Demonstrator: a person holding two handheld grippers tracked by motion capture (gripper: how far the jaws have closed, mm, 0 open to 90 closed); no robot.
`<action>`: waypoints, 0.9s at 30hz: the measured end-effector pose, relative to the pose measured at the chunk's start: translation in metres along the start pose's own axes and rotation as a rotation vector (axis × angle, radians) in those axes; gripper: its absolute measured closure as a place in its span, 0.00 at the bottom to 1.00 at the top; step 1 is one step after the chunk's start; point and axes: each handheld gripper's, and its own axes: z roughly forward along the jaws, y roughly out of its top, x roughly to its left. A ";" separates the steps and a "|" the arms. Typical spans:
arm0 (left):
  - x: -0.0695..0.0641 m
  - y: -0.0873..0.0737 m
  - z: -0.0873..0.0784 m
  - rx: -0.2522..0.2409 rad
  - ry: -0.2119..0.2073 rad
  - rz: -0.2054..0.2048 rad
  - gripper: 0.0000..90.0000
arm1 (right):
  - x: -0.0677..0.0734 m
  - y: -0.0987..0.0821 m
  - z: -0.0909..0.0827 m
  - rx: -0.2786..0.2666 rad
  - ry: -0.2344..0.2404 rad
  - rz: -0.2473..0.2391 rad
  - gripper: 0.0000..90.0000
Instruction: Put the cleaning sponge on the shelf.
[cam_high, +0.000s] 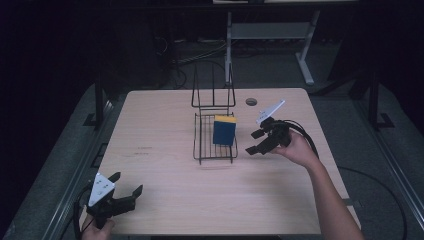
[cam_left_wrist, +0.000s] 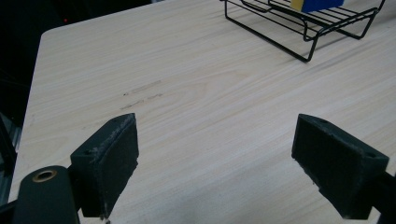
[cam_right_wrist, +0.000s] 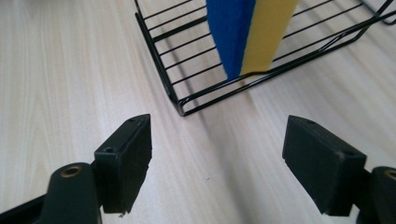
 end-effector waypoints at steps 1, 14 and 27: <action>0.000 0.000 0.000 -0.001 0.001 0.000 0.16 | 0.000 -0.001 0.000 0.005 0.005 0.001 0.26; -0.001 0.000 0.000 0.000 0.001 0.001 0.16 | 0.005 -0.014 -0.003 -0.022 0.000 0.013 0.26; -0.001 0.000 0.000 -0.001 0.000 -0.001 0.16 | 0.011 -0.031 -0.002 -0.027 0.007 0.032 0.26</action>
